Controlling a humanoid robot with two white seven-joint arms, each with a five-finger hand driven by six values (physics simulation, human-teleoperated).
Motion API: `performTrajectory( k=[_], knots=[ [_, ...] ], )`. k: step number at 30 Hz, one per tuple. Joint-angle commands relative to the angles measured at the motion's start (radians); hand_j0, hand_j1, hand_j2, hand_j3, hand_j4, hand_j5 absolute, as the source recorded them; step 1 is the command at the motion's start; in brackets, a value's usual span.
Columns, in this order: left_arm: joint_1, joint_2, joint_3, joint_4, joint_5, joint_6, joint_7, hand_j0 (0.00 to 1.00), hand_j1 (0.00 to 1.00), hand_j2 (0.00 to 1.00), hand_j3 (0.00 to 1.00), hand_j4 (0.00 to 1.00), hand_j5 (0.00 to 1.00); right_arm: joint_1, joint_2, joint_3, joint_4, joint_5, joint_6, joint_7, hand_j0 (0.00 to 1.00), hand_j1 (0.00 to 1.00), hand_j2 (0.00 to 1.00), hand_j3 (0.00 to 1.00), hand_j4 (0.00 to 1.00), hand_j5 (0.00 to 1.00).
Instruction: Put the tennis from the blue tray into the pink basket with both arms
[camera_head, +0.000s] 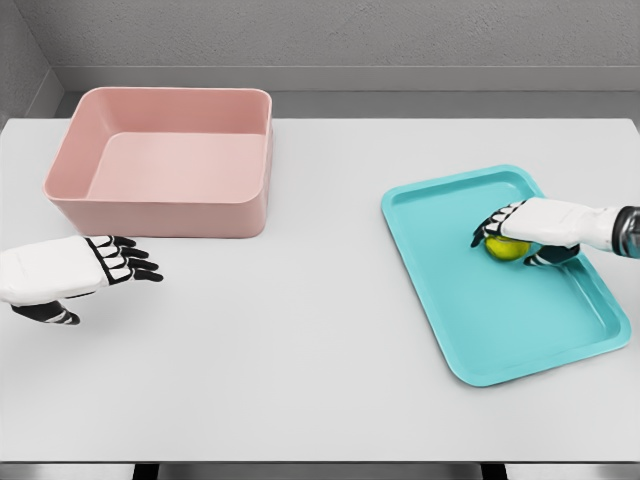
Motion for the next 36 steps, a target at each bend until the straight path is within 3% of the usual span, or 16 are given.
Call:
performTrajectory(
  k=[1,11,21,27,33,36],
  knots=[
    [0.0,0.001,0.0,0.0,0.006,0.001,0.0,1.0,1.0,1.0,1.0,1.0,1.0,0.002,0.004,0.0,0.002,-0.001,0.0,0.003,0.68,0.68,0.68,0.68,0.68,0.68],
    [0.0,0.001,0.0,0.0,0.007,0.001,0.002,1.0,1.0,1.0,1.0,1.0,1.0,0.0,0.005,-0.005,0.002,-0.001,0.0,0.003,0.53,0.53,0.53,0.53,0.53,0.53],
    [-0.002,0.004,0.0,0.0,0.011,0.001,0.0,1.0,1.0,1.0,1.0,1.0,1.0,-0.031,0.004,-0.019,-0.015,-0.016,0.0,0.003,0.52,0.52,0.52,0.52,0.52,0.52],
    [-0.002,0.004,0.0,0.0,0.017,0.001,0.0,1.0,1.0,1.0,1.0,1.0,1.0,-0.029,-0.008,-0.055,-0.092,-0.024,0.0,0.003,0.48,0.48,0.48,0.48,0.48,0.48],
    [-0.002,-0.002,-0.002,0.0,0.017,0.001,0.0,1.0,1.0,1.0,1.0,1.0,1.0,-0.02,-0.047,-0.088,-0.265,-0.024,0.0,0.003,0.48,0.48,0.48,0.48,0.48,0.48],
    [0.0,0.001,-0.002,0.0,0.017,0.001,0.0,1.0,1.0,1.0,1.0,1.0,1.0,-0.018,-0.041,-0.077,-0.302,-0.022,0.0,0.003,0.48,0.48,0.48,0.48,0.48,0.48]
  ],
)
